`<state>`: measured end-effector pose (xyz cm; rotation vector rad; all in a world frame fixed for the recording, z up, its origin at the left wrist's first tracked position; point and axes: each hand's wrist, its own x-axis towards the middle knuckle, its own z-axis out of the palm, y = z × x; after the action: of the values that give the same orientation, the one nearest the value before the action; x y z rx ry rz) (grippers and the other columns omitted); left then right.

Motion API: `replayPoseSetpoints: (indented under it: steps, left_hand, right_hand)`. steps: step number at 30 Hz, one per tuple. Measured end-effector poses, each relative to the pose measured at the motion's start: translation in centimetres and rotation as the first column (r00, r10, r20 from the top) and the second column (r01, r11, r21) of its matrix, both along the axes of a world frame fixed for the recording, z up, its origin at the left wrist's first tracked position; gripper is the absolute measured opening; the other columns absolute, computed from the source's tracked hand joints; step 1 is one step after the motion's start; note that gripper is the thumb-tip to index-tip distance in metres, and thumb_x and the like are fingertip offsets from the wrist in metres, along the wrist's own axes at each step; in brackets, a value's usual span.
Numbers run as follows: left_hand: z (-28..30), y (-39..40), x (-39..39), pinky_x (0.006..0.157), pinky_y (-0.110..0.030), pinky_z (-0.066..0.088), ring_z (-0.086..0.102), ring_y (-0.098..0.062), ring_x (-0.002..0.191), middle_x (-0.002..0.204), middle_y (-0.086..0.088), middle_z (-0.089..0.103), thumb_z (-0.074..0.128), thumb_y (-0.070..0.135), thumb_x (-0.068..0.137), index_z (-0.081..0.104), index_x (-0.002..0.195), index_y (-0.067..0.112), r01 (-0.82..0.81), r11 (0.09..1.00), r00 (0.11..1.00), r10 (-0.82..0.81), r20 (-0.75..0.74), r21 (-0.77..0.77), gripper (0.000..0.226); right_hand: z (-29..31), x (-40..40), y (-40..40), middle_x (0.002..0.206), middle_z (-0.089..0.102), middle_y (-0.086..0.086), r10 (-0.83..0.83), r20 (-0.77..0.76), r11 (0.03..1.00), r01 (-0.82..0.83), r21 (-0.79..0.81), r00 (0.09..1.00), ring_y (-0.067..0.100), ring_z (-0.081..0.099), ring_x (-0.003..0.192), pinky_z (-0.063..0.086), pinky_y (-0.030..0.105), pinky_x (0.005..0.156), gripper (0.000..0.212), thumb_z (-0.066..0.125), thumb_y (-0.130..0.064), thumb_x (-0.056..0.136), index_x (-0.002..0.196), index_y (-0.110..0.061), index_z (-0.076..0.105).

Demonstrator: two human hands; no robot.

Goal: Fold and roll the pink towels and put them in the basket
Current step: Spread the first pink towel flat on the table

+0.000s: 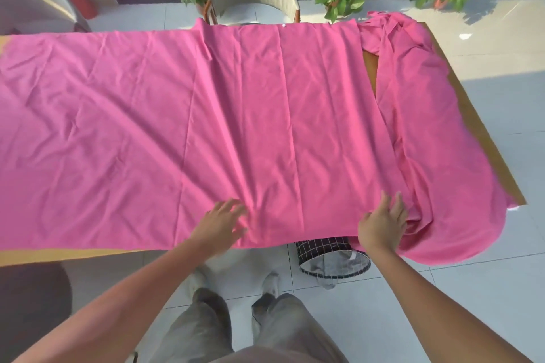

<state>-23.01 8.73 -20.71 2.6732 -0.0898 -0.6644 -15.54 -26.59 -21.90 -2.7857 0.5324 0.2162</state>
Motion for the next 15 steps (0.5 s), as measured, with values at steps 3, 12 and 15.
replayPoseSetpoints:
  steps: [3, 12, 15]
  left_hand:
    - [0.4, 5.3, -1.1, 0.106, -0.043, 0.042, 0.039, -0.027, 0.136, 0.150, 0.000, 0.042, 0.061, 0.031, 0.096, 0.054, 0.135, 0.020, -0.190, 0.980, 0.982, 0.189, 0.027, 0.060, 0.041]
    - [1.9, 21.2, -5.7, 0.100, -0.048, 0.046, 0.046, -0.033, 0.128, 0.142, -0.007, 0.049, 0.064, 0.029, 0.097, 0.056, 0.133, 0.018, -0.426, 0.894, 0.905, 0.422, 0.053, 0.140, 0.039]
    - [2.1, 26.5, -7.3, 0.097, -0.049, 0.048, 0.049, -0.033, 0.125, 0.139, -0.008, 0.051, 0.065, 0.027, 0.095, 0.057, 0.130, 0.020, -0.453, 0.882, 0.892, 0.448, 0.063, 0.132, 0.036]
  right_hand:
    - [-0.2, 0.7, 4.0, 0.162, 0.019, 0.015, 0.188, -0.012, 0.982, -0.187, 0.028, 0.982, 0.037, 0.017, 0.148, 0.021, 0.056, 0.119, 0.060, 0.054, -0.010, 0.093, 0.149, -0.012, 0.034]
    - [0.2, 0.8, 20.1, 0.156, 0.033, 0.014, 0.585, 0.001, 0.808, -0.583, 0.087, 0.811, 0.033, 0.029, 0.142, 0.027, 0.044, 0.116, 0.055, 0.055, -0.016, 0.096, 0.148, -0.011, 0.040]
    - [0.3, 0.2, 25.4, 0.151, 0.041, 0.014, 0.654, 0.003, 0.752, -0.651, 0.104, 0.757, 0.032, 0.035, 0.138, 0.028, 0.040, 0.115, 0.052, 0.053, -0.016, 0.096, 0.147, -0.008, 0.042]
